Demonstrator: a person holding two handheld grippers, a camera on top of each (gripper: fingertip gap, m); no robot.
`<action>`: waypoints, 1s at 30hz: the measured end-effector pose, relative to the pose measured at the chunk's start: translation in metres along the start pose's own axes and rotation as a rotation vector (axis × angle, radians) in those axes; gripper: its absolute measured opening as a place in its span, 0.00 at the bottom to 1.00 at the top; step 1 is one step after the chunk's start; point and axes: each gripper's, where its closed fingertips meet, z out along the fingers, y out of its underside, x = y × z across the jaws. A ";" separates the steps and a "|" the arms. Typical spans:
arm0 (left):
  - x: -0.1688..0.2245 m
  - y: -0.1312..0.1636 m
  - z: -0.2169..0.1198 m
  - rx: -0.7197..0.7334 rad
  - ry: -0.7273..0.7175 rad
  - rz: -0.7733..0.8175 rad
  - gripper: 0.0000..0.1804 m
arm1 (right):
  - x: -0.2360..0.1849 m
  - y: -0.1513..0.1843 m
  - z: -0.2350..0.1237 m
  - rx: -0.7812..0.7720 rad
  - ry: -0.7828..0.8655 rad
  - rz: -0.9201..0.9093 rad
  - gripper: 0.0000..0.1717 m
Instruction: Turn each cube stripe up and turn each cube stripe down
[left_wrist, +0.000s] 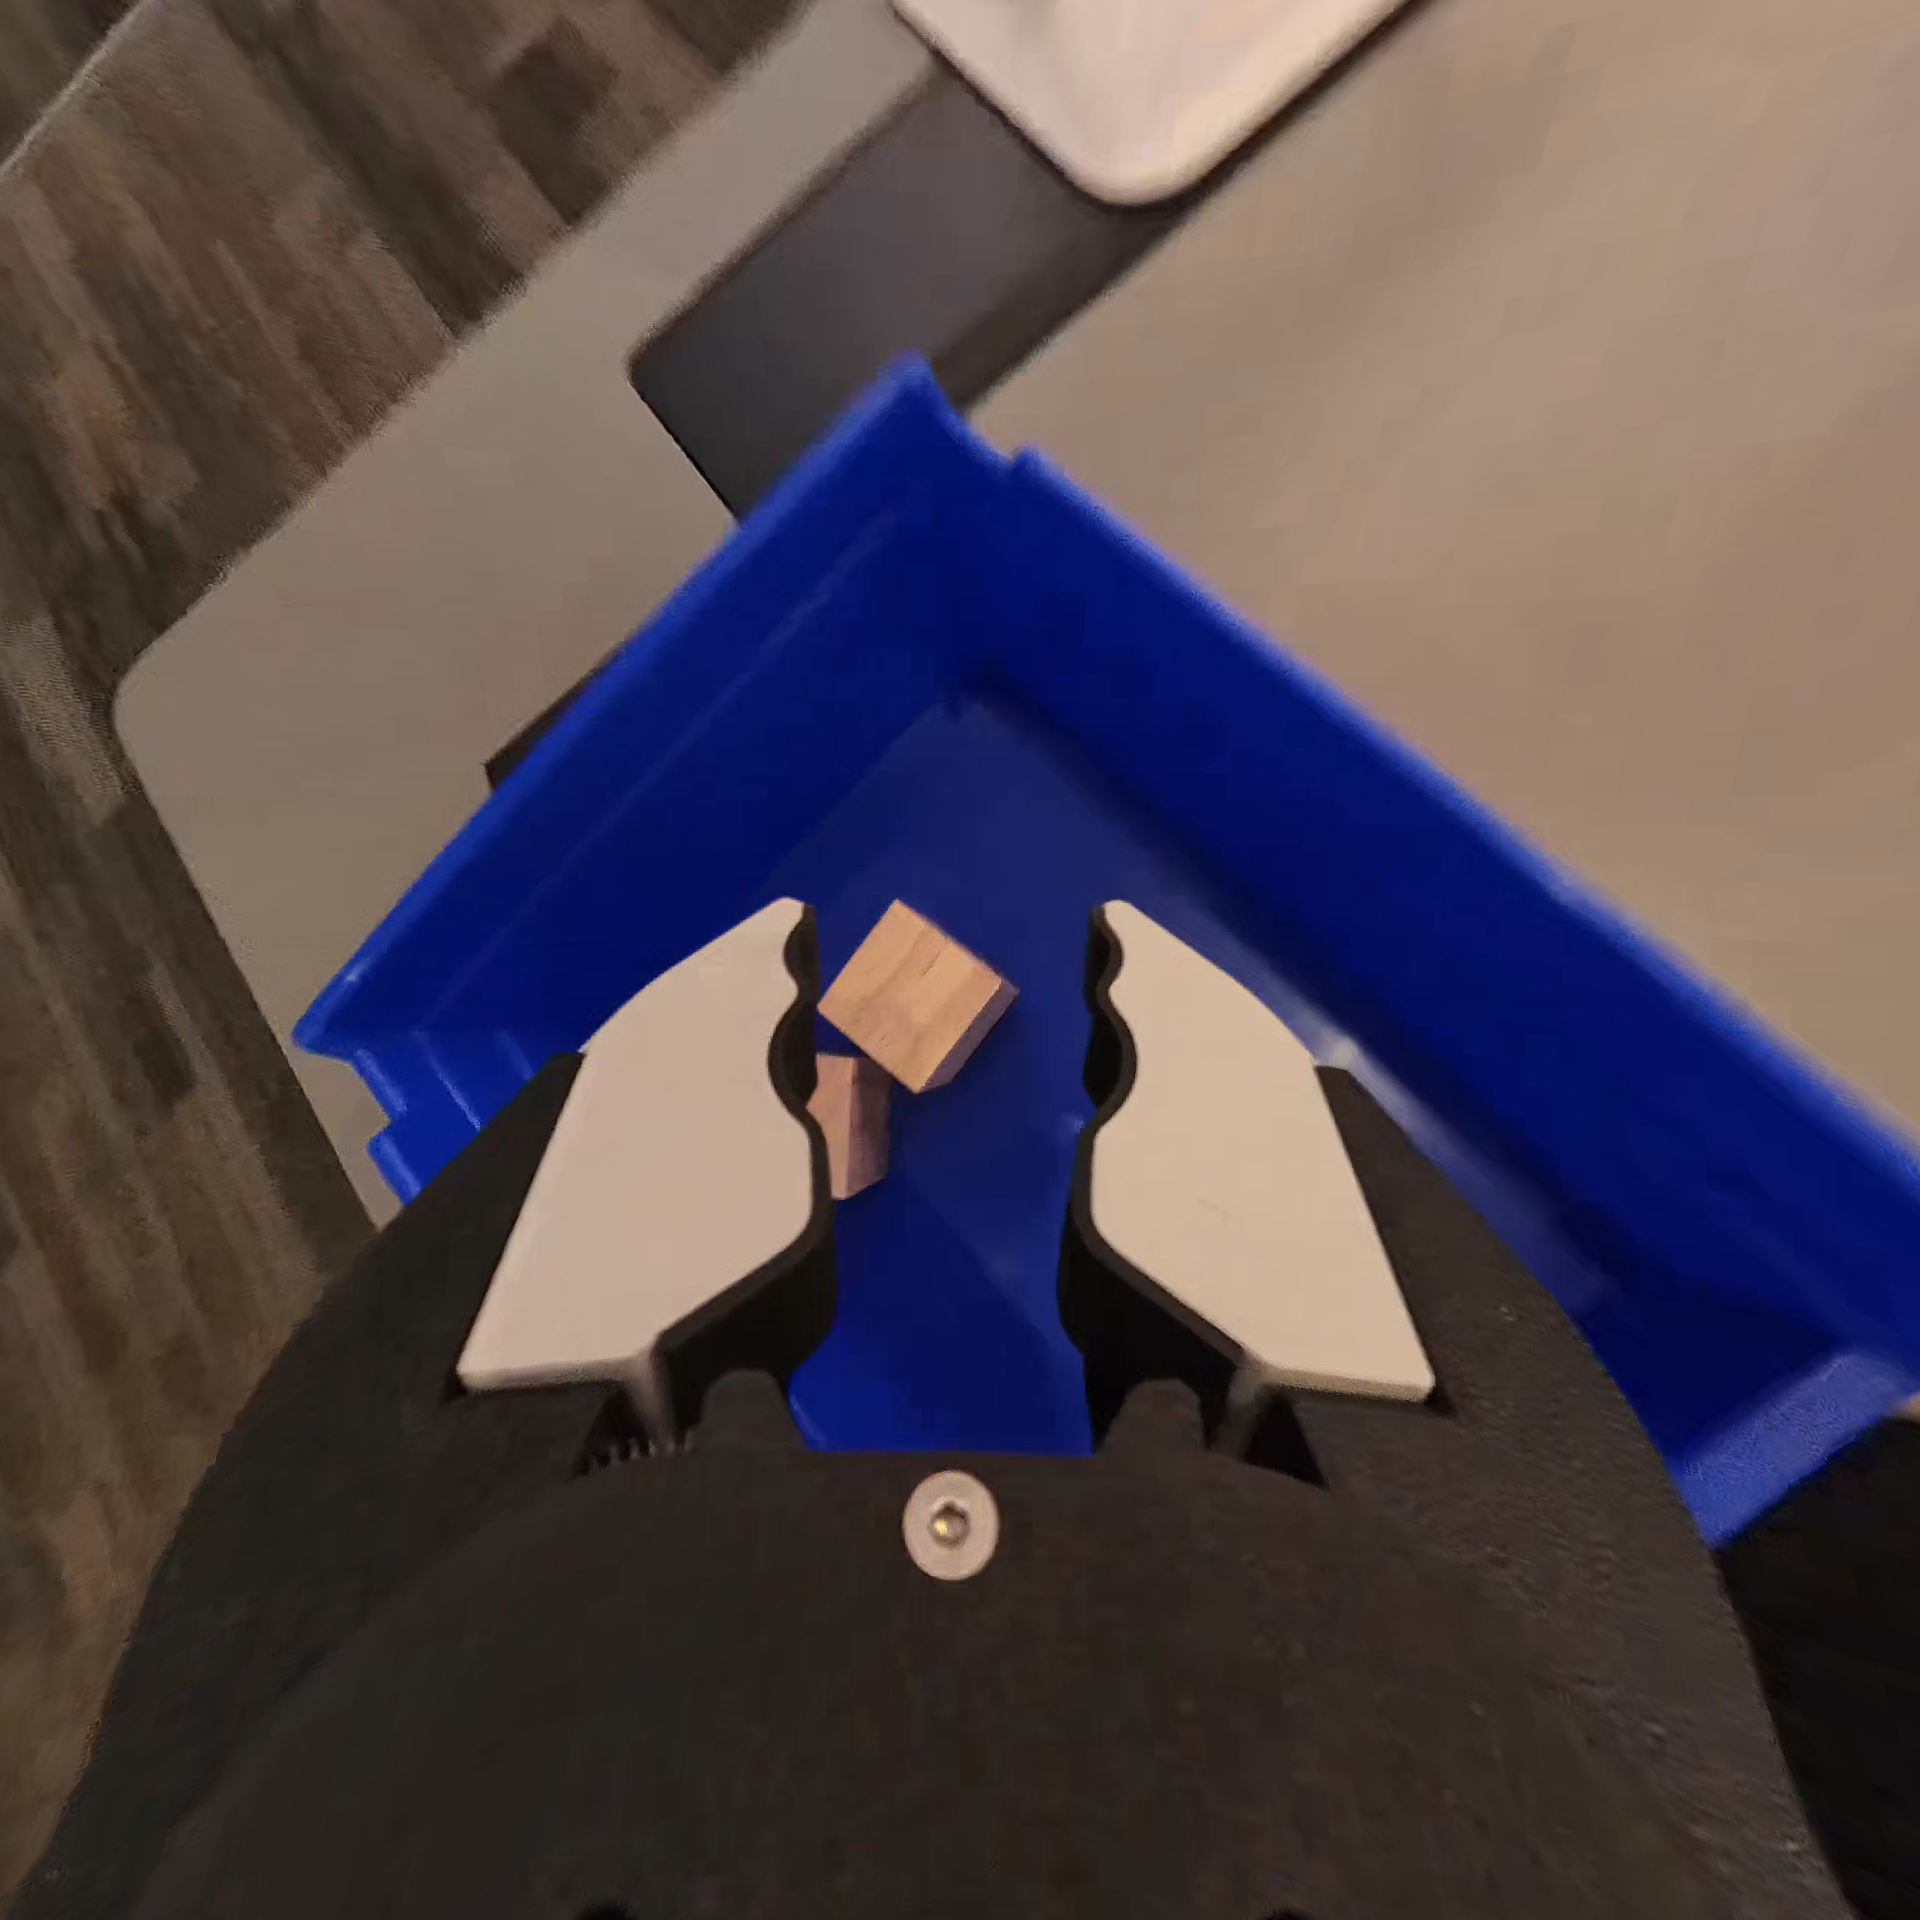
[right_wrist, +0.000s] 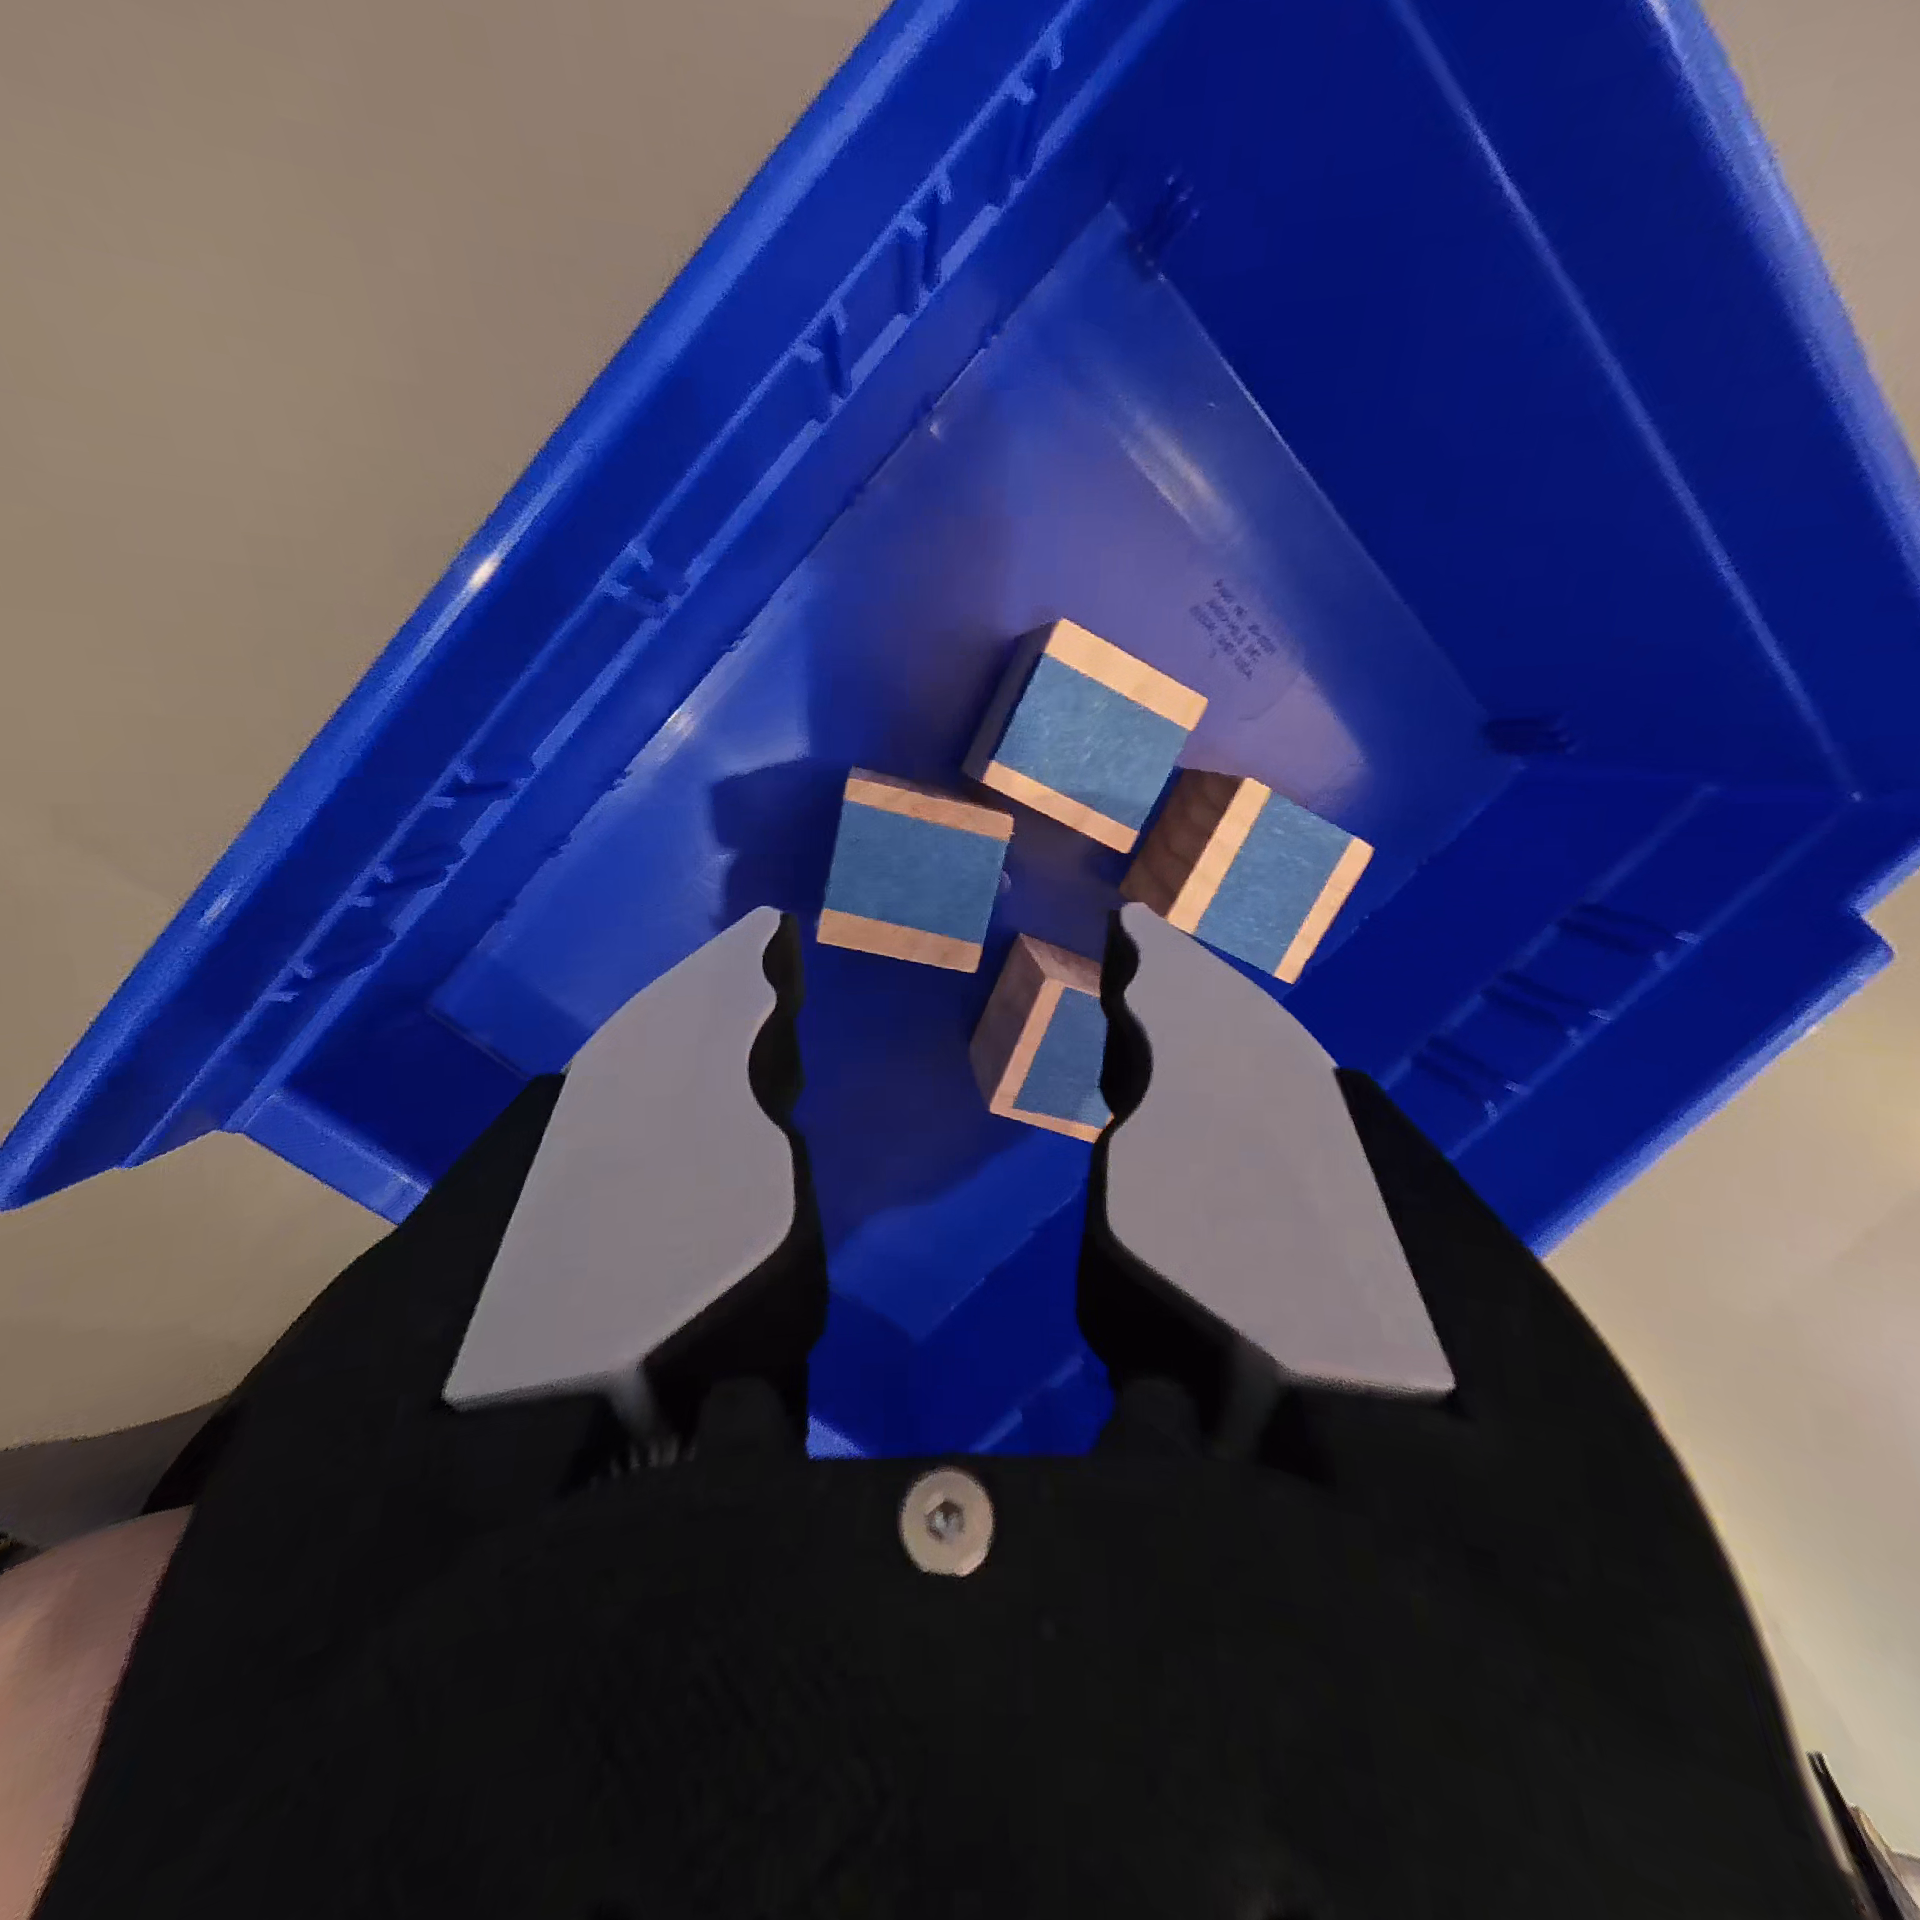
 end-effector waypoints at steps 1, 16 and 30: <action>0.000 0.012 0.009 -0.056 0.000 0.051 0.30 | -0.002 0.000 0.002 -0.003 -0.007 -0.008 0.34; -0.003 0.057 0.063 -0.270 0.026 0.216 0.34 | -0.012 -0.004 0.010 -0.031 -0.040 -0.057 0.34; -0.011 0.073 0.078 -0.351 0.010 0.245 0.31 | -0.024 -0.005 0.017 -0.080 -0.064 -0.106 0.32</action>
